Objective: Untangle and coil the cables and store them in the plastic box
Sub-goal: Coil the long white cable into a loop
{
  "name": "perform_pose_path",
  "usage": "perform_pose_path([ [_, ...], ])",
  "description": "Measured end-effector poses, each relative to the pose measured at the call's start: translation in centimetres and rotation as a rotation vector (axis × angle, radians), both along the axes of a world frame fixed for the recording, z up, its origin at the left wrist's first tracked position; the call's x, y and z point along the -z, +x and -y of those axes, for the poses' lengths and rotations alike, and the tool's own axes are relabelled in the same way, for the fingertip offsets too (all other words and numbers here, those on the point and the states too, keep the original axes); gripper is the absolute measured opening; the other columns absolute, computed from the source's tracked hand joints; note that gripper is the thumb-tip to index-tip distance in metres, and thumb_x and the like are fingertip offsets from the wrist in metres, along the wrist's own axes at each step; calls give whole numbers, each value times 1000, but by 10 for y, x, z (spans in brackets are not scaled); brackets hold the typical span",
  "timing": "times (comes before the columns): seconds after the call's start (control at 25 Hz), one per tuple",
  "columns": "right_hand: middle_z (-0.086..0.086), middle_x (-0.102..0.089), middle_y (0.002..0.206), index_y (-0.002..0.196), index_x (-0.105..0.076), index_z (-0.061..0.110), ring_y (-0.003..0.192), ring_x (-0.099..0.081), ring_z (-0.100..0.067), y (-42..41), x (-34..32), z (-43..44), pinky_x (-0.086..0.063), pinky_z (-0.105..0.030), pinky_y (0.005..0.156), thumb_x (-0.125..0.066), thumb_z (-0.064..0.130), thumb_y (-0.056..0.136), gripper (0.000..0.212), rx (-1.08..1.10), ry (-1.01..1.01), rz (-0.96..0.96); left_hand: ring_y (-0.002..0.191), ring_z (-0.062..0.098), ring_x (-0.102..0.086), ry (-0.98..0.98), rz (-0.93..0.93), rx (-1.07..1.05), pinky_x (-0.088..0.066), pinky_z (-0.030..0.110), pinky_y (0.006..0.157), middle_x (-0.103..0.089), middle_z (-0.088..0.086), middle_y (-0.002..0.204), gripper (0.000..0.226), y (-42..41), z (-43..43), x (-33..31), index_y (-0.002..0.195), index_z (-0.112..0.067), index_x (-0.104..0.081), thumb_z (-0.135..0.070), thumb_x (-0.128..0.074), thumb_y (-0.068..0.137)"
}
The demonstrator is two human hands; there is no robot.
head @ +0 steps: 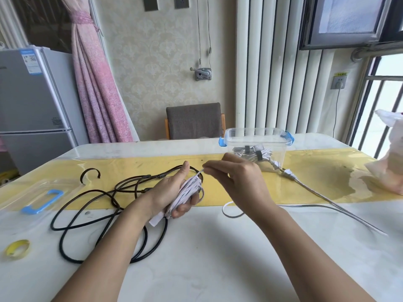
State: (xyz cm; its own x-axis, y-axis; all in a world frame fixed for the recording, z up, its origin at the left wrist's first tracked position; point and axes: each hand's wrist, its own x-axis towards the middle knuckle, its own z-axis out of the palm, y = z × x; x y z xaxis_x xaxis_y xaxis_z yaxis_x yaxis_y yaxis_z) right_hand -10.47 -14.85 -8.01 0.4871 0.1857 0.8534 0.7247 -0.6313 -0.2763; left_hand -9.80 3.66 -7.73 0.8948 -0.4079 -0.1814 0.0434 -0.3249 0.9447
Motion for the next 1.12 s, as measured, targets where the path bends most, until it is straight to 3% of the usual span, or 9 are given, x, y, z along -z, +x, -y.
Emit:
perform_pose_path([
  [0.12,6,-51,66,92,-76,20,53,-45,-9,11,5,9,-38,-25,52,-60,31,86,20,56,110,-57,29,10,-25,-91,-125,148,-22,15,33,-30,1,40,73,-4,2,-5,59,-10,-50,-74,-21,78],
  [0.32,1,-50,60,101,-74,19,55,-46,-20,18,17,12,-43,-34,54,-59,27,90,20,83,54,-231,23,7,-21,-311,-139,155,-19,12,31,-25,-3,33,62,-2,-1,-12,48,-15,-43,-65,-27,80],
  [0.4,-3,-42,58,104,-72,18,56,-39,-21,18,19,12,-40,-35,55,-59,21,92,18,46,1,-329,24,8,-24,-527,-236,272,-21,15,31,-27,-5,33,64,6,-7,-11,51,-16,-49,-62,-24,87],
  [0.48,-9,-38,58,103,-70,17,59,-33,-25,16,21,10,-32,-34,53,-55,20,94,18,33,-50,-373,32,13,-31,-821,-364,565,-29,23,39,-33,-1,42,61,13,-11,-12,69,-10,-57,-55,-26,95],
  [0.56,-4,-31,56,99,-67,15,59,-25,-20,14,25,6,-27,-32,53,-53,19,95,16,18,-94,-394,37,11,-28,-1090,-411,673,-29,26,46,-32,-1,46,56,16,-14,-13,82,-2,-56,-46,-27,100],
  [0.72,11,-32,52,111,-66,24,63,-32,-20,10,32,-5,-30,-28,57,-49,19,97,23,2,-226,-520,43,12,-32,-1549,-358,469,-33,28,53,-36,1,50,41,19,-28,-10,78,0,-53,-29,-31,97],
  [0.88,12,-60,76,123,-62,26,73,-50,-23,-3,30,-17,-42,-29,67,-45,18,98,31,-54,-383,-594,41,23,-46,-1771,-255,75,-42,31,49,-50,11,50,26,31,-56,-3,65,-1,-53,-7,-38,85],
  [1.0,2,-70,101,121,-63,25,86,-60,-23,-5,28,-18,-46,-31,71,-46,18,98,29,-60,-379,-577,34,8,-40,-1775,-92,-334,-37,17,39,-42,-4,43,34,33,-68,-9,57,-12,-47,-16,-36,89],
  [1.12,6,-65,76,115,-66,20,63,-53,-7,-6,27,-20,-39,-20,57,-46,17,98,27,-118,-360,-615,35,3,-30,-1478,121,-623,-29,14,39,-33,-11,43,51,28,-66,-20,61,-22,-38,-56,-25,96],
])
